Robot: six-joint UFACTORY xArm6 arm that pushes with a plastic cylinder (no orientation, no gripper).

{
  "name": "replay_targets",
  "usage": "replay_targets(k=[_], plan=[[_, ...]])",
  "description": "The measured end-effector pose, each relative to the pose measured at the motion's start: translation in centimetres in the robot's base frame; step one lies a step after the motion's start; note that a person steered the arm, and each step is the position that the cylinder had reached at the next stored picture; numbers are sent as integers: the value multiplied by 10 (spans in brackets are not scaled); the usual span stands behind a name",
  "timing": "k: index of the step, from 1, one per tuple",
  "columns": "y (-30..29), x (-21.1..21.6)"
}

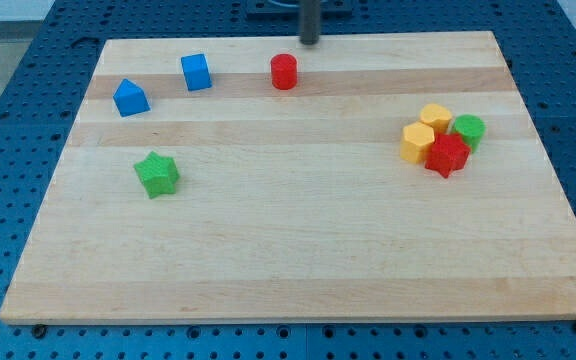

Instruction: Move red circle to the group of blocks

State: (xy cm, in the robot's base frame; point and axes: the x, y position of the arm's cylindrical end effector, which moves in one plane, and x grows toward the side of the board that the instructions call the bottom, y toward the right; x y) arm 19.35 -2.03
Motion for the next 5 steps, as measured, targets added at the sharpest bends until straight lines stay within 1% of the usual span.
replay_targets(k=[1, 2, 4, 5], plan=[[-83, 19], [-119, 56], [-105, 60], [-87, 43]])
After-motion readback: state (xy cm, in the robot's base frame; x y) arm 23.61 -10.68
